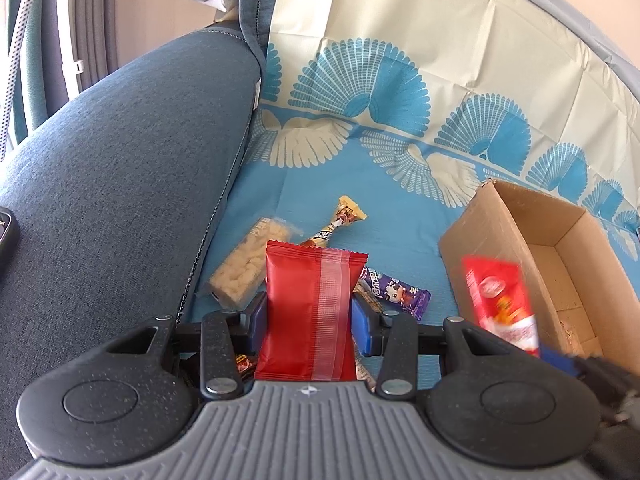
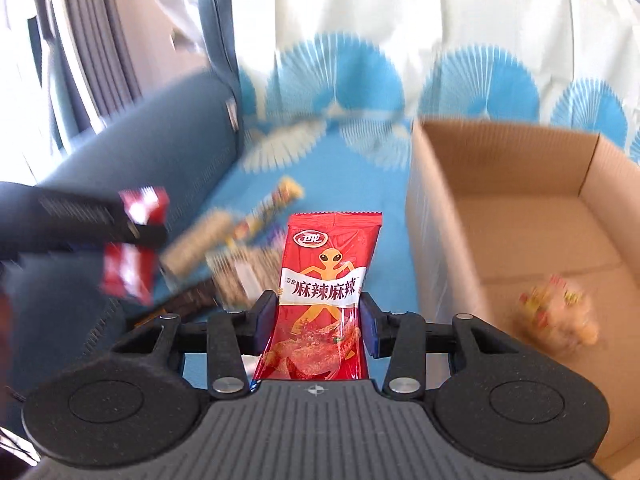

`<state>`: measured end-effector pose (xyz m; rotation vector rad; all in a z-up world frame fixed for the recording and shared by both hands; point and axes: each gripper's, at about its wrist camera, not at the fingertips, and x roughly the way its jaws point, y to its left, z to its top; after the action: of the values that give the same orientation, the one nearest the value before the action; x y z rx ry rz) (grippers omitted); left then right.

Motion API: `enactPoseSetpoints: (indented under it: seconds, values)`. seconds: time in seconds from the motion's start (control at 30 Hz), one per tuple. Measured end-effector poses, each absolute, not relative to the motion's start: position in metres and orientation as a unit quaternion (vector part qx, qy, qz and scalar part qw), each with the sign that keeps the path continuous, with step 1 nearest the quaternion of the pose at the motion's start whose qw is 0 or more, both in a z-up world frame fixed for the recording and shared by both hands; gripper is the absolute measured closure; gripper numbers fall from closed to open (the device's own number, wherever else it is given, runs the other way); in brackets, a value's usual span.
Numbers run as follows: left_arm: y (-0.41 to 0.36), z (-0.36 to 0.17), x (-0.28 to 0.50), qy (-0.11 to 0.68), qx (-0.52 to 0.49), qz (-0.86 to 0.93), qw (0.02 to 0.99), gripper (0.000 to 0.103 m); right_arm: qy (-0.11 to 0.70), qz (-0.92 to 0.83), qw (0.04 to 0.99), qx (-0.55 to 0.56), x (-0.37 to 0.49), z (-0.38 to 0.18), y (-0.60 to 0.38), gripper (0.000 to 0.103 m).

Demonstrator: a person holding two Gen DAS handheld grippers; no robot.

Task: Organize snacks
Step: 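Bring both held red snacks above the cardboard box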

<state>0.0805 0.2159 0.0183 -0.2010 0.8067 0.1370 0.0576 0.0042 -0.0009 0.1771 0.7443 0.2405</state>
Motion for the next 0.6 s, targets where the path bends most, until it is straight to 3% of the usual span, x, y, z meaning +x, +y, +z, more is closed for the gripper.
enactPoseSetpoints:
  seconds: [0.33,0.47,0.6]
  values:
    - [0.192,0.025,0.084,0.374,-0.092,0.051,0.922,0.056,0.241,0.104,0.961,0.088,0.051,0.076,-0.096,0.058]
    - [0.171,0.031,0.086,0.356,-0.082,0.032,0.931,0.056,0.226,0.047,0.971,0.068,0.052,0.060,-0.149,0.058]
    - [0.145,0.036,0.091,0.333,-0.081,0.005,0.939,0.056,0.261,0.005,0.958,0.121,0.052,0.043,-0.197,0.058]
